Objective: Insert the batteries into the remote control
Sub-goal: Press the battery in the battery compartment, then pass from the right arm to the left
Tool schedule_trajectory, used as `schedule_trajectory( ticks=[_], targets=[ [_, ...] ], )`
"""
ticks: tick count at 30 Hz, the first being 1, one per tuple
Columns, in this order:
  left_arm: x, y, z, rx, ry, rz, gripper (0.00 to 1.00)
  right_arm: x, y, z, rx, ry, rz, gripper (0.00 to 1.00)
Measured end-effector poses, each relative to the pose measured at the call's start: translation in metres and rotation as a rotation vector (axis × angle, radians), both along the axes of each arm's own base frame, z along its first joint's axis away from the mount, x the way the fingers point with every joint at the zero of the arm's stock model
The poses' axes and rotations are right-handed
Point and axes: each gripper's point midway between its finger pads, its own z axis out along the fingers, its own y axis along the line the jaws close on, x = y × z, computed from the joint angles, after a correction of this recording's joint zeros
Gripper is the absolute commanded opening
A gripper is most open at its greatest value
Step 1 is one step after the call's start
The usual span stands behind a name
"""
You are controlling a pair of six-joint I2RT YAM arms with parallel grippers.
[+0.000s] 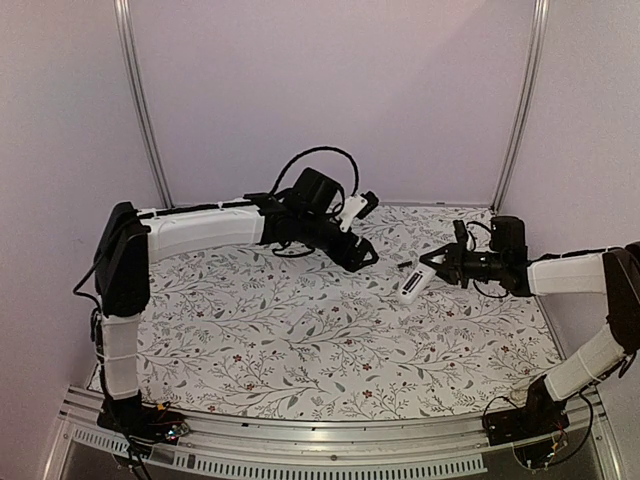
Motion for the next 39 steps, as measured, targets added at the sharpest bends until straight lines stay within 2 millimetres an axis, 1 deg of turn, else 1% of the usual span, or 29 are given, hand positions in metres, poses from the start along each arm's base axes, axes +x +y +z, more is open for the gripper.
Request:
schedule_trajectory(
  ticks=[1,4,6,8,9,11,14,15,18,21,22,25,27,29,31,33,35,37,39],
  targets=[
    [0.006,-0.003,-0.012,0.02,0.007,-0.001,0.84,0.005,-0.01,-0.004,-0.02,0.006,-0.027,0.0],
    [0.013,-0.002,-0.046,0.075,0.053,-0.002,0.84,0.023,-0.039,-0.013,-0.089,0.012,-0.119,0.0],
    [0.013,0.002,-0.06,0.102,0.077,-0.003,0.85,0.035,-0.055,-0.018,-0.13,0.011,-0.174,0.0],
    [0.013,0.004,-0.062,0.108,0.084,-0.004,0.85,0.049,-0.067,-0.022,-0.169,0.008,-0.217,0.0],
    [0.014,0.003,-0.06,0.103,0.082,-0.004,0.84,0.056,-0.071,-0.024,-0.187,0.007,-0.234,0.0],
    [0.016,0.001,-0.057,0.091,0.076,-0.001,0.82,0.068,-0.076,-0.028,-0.212,0.005,-0.255,0.0],
    [0.023,-0.002,-0.053,0.071,0.066,0.003,0.77,0.082,-0.082,-0.034,-0.236,0.011,-0.278,0.0],
    [0.029,-0.005,-0.053,0.064,0.059,0.006,0.76,0.085,-0.085,-0.035,-0.241,0.013,-0.285,0.0],
    [0.057,-0.024,-0.056,0.046,0.025,0.014,0.72,0.09,-0.097,-0.039,-0.253,0.023,-0.316,0.0],
    [0.085,-0.043,-0.07,0.04,-0.004,0.019,0.7,0.091,-0.105,-0.04,-0.261,0.029,-0.334,0.0],
    [0.09,-0.047,-0.077,0.043,-0.003,0.019,0.69,0.091,-0.106,-0.041,-0.265,0.031,-0.337,0.0],
    [0.098,-0.056,-0.101,0.054,0.016,0.015,0.68,0.092,-0.109,-0.042,-0.281,0.039,-0.349,0.0],
    [0.097,-0.057,-0.117,0.067,0.044,0.009,0.68,0.096,-0.11,-0.038,-0.285,0.031,-0.356,0.0],
    [0.091,-0.056,-0.127,0.077,0.085,0.008,0.69,0.106,-0.11,-0.031,-0.283,0.016,-0.359,0.0],
    [0.09,-0.056,-0.128,0.072,0.096,0.006,0.7,0.122,-0.108,-0.025,-0.273,-0.007,-0.355,0.0],
    [0.085,-0.053,-0.127,0.067,0.11,0.004,0.71,0.133,-0.104,-0.022,-0.26,-0.02,-0.343,0.0],
    [0.076,-0.043,-0.127,0.065,0.138,0.016,0.72,0.135,-0.096,-0.021,-0.25,-0.022,-0.316,0.0],
    [0.068,-0.029,-0.123,0.044,0.174,0.037,0.73,0.131,-0.078,-0.019,-0.235,-0.029,-0.265,0.01],
    [0.064,-0.011,-0.11,0.002,0.201,0.067,0.75,0.124,-0.05,-0.015,-0.216,-0.042,-0.19,0.01]
  ],
)
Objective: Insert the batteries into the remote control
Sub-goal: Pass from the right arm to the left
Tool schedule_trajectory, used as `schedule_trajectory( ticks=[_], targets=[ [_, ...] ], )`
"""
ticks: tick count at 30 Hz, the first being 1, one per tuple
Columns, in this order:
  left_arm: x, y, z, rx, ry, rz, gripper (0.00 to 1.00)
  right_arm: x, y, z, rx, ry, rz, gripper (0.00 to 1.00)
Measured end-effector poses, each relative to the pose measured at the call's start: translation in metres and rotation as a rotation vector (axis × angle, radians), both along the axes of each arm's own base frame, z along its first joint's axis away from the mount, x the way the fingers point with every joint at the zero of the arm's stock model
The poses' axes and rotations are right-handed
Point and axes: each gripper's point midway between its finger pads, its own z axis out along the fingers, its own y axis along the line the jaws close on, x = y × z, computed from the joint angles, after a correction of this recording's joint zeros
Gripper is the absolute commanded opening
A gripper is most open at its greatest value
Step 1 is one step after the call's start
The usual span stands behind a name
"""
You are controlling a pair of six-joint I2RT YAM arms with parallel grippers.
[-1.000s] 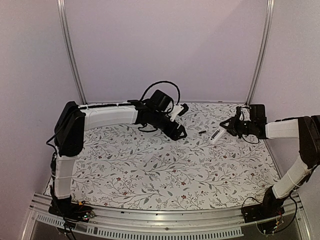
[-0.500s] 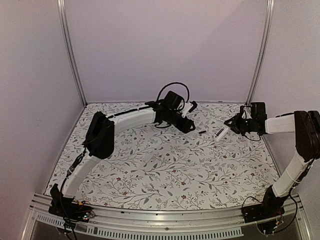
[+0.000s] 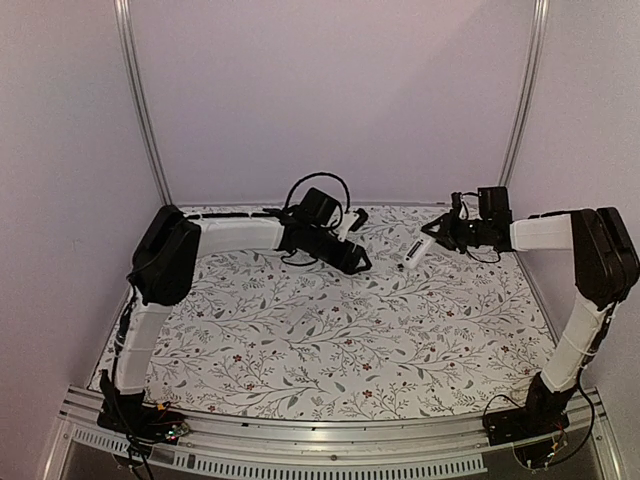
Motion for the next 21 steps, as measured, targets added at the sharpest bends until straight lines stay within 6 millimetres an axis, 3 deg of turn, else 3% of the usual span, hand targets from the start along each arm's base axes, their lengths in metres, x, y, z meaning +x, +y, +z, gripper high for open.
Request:
schedule_trajectory(
  ticks=[5,10,13,18,21],
  targets=[
    [0.003,0.042,0.053,-0.123,0.005,0.083,0.78,-0.033,0.078,0.008,0.037,-0.014,0.223,0.02],
    [-0.021,0.05,0.091,-0.267,0.031,0.064,0.72,-0.062,0.128,0.017,0.077,-0.036,0.41,0.02],
    [-0.04,0.044,0.091,-0.339,0.091,0.016,0.7,-0.07,0.14,0.02,0.096,-0.056,0.474,0.03],
    [-0.065,0.043,0.072,-0.38,0.192,-0.027,0.67,-0.082,0.155,0.023,0.129,-0.07,0.556,0.04],
    [-0.075,0.039,0.074,-0.418,0.228,-0.058,0.65,-0.09,0.163,0.029,0.15,-0.086,0.601,0.04]
  ],
)
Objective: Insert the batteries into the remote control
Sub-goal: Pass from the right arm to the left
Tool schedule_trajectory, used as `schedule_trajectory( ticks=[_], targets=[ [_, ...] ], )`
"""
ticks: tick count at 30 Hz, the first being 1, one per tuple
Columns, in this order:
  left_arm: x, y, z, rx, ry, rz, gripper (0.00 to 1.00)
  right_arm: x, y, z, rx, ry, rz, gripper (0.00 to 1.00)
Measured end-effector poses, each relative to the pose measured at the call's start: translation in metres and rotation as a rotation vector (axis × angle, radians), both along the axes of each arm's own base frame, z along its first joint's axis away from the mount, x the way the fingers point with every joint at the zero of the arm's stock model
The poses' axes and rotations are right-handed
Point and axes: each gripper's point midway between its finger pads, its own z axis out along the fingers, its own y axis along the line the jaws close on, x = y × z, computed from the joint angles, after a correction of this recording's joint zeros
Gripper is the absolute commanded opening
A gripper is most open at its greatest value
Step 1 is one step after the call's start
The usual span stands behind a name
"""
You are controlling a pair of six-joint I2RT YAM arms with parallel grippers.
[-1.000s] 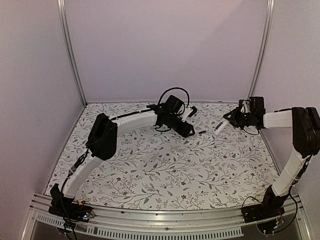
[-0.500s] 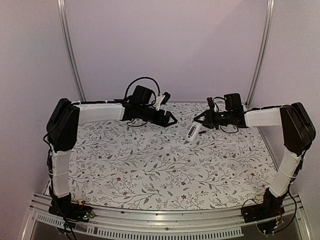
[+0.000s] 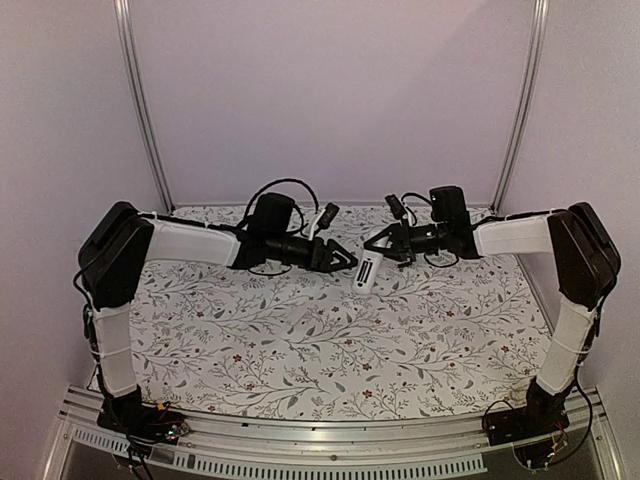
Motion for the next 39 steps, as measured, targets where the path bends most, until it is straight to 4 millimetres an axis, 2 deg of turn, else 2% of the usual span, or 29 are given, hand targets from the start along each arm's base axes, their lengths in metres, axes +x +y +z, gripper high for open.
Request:
schedule_trajectory(
  ticks=[7,12,20,26,34,39],
  targets=[
    [-0.005,-0.011,0.024,-0.116,0.017,-0.042,0.54,-0.016,0.018,0.019,0.07,-0.045,0.102,0.05],
    [-0.008,-0.016,0.025,-0.161,0.045,-0.069,0.43,-0.025,0.025,0.027,0.097,-0.06,0.148,0.06],
    [-0.011,-0.019,0.033,-0.206,0.06,-0.094,0.22,-0.025,0.029,0.035,0.119,-0.071,0.166,0.1],
    [-0.013,-0.017,0.036,-0.237,0.08,-0.097,0.08,-0.028,0.03,0.039,0.13,-0.08,0.185,0.29],
    [-0.018,-0.013,0.028,-0.242,0.098,-0.094,0.0,-0.019,0.029,0.046,0.136,-0.077,0.152,0.59],
    [-0.017,-0.009,0.023,-0.239,0.116,-0.08,0.0,-0.002,0.015,0.046,0.131,-0.075,0.093,0.62]
  ],
)
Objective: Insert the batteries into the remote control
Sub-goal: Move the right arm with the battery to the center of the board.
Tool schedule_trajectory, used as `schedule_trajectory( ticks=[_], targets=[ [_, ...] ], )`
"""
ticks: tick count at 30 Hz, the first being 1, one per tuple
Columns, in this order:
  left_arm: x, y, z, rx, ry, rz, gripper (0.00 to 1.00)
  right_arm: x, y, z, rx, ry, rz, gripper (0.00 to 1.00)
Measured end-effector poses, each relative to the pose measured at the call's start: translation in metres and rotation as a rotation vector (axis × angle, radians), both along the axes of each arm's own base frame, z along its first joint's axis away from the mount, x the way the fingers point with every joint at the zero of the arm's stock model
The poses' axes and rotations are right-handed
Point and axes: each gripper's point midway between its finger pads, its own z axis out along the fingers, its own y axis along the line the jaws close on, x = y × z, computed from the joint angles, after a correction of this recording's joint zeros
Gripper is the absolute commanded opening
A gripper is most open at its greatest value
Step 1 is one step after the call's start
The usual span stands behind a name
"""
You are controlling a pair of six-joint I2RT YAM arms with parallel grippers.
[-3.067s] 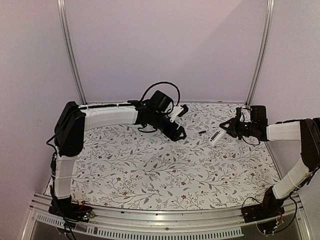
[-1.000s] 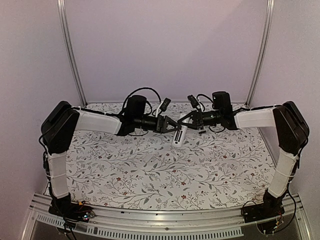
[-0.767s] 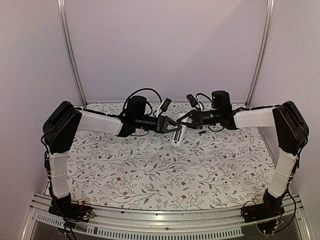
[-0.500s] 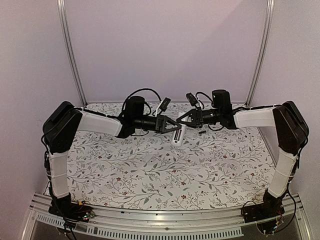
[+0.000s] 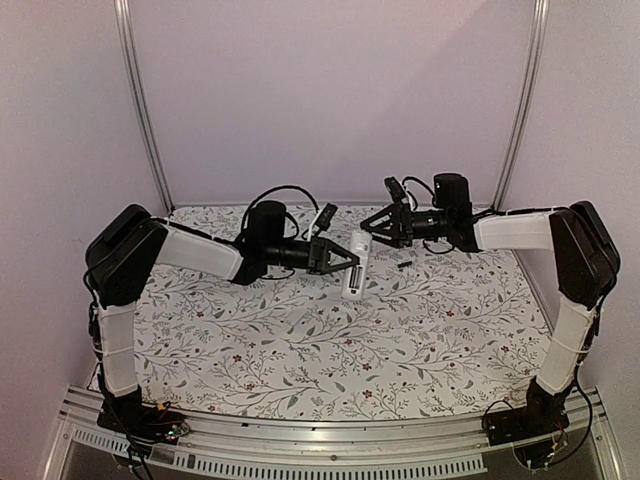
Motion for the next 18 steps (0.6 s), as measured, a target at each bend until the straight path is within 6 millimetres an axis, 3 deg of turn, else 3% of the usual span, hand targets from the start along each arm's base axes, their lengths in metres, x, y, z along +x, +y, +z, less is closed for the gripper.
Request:
schedule_trajectory(
  ticks=[3,6,9,12,18],
  targets=[
    [0.002,0.004,-0.001,-0.003,0.007,0.011,0.0,0.026,-0.029,-0.009,-0.039,0.02,-0.111,0.62],
    [0.007,0.012,-0.004,0.003,0.013,0.037,0.0,0.053,-0.071,-0.031,-0.16,0.046,-0.275,0.63],
    [0.014,0.019,-0.003,0.011,0.005,0.067,0.0,0.068,-0.115,-0.058,-0.365,0.049,-0.419,0.65],
    [0.02,0.024,0.001,0.016,-0.015,0.091,0.0,0.071,-0.135,-0.074,-0.54,0.021,-0.471,0.67],
    [0.023,0.027,0.007,0.023,-0.049,0.109,0.0,0.073,-0.153,-0.098,-0.745,0.018,-0.482,0.65]
  ],
)
